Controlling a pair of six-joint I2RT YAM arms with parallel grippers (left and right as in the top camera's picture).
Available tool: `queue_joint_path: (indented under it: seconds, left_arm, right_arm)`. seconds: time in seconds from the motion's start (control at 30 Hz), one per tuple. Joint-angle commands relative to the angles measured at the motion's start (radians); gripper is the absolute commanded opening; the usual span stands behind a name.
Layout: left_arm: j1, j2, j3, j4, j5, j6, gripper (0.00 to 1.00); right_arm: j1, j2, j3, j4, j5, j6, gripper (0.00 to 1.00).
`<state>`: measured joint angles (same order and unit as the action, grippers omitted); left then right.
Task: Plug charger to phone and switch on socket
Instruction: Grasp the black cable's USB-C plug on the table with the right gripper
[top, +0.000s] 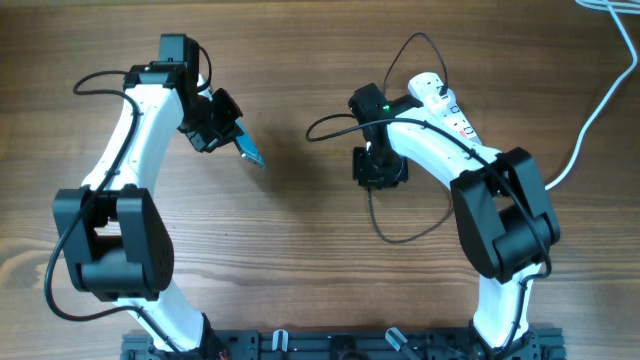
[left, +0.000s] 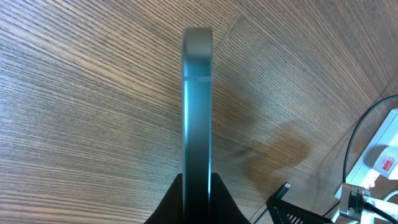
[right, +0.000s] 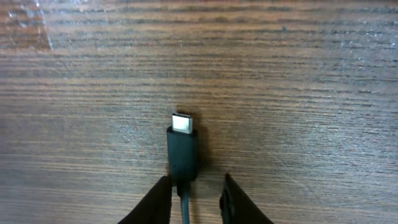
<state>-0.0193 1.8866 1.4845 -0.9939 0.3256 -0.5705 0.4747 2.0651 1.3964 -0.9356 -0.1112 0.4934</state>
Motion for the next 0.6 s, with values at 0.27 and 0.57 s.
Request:
queue_joint_path:
  seconds: [0.27,0.57]
  left_arm:
    - [0.006,-0.041,0.012,0.005,-0.002,-0.01,0.04]
    - [0.006,-0.041,0.012,0.004,-0.002,-0.01,0.04]
  right_arm:
    - [0.048,0.026,-0.018,0.008,0.053,0.067,0.27]
    - [0.048,0.034,-0.018,0.016,0.09,0.056,0.26]
